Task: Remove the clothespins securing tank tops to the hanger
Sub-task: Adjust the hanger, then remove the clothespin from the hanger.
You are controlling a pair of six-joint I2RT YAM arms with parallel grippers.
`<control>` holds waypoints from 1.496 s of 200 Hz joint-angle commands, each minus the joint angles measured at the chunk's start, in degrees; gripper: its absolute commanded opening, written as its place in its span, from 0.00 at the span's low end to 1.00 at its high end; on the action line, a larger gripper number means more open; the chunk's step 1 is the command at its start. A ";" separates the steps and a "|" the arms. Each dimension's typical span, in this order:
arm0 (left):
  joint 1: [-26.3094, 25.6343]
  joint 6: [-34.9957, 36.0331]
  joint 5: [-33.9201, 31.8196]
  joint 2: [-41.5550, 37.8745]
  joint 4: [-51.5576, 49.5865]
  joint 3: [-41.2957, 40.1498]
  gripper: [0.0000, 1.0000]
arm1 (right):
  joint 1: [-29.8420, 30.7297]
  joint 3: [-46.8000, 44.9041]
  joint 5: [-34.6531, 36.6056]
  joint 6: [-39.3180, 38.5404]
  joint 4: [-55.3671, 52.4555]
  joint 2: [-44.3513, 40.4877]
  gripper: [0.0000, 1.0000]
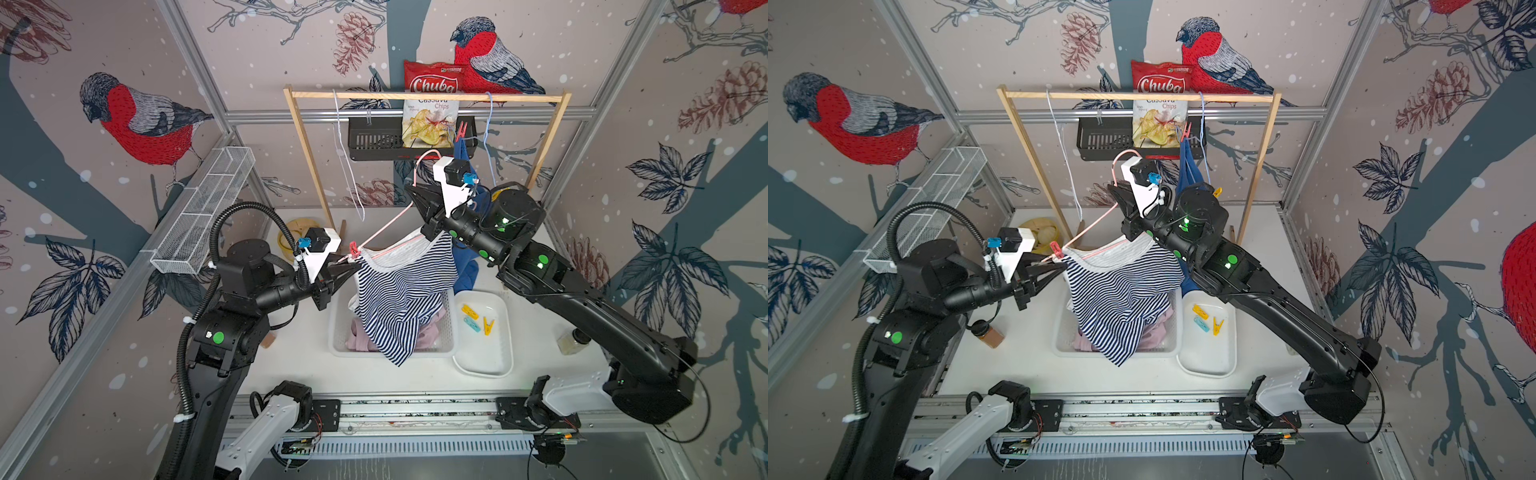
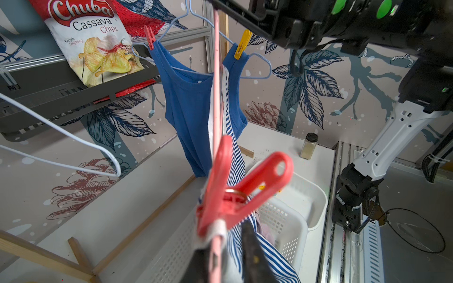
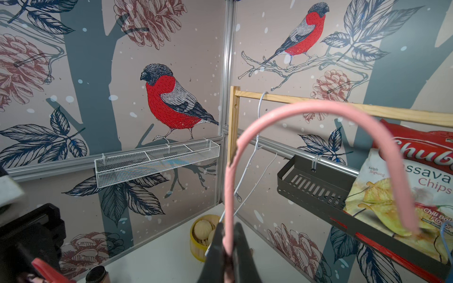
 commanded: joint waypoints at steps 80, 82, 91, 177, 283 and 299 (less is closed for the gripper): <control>0.02 -1.90 0.54 -2.16 9.15 -1.09 0.99 | -3.39 -6.09 -9.04 1.12 5.38 -3.96 0.00; 0.02 -1.73 0.74 -2.18 9.15 -1.14 0.99 | -3.41 -6.08 -9.18 1.12 5.36 -3.96 0.00; 0.02 -1.38 1.58 -2.03 9.53 -1.24 0.98 | -3.44 -5.98 -9.51 1.17 5.26 -3.72 0.00; -0.04 -3.40 6.80 0.15 11.87 -1.02 0.72 | -3.39 -3.97 -9.20 2.76 4.56 -1.52 0.00; 0.02 -2.08 5.49 0.84 10.58 -1.55 0.00 | -3.29 -1.51 -9.20 3.40 2.98 0.90 0.00; 0.00 -1.99 5.08 0.61 10.47 -1.66 0.00 | -3.26 -1.42 -9.08 3.54 2.51 0.91 0.00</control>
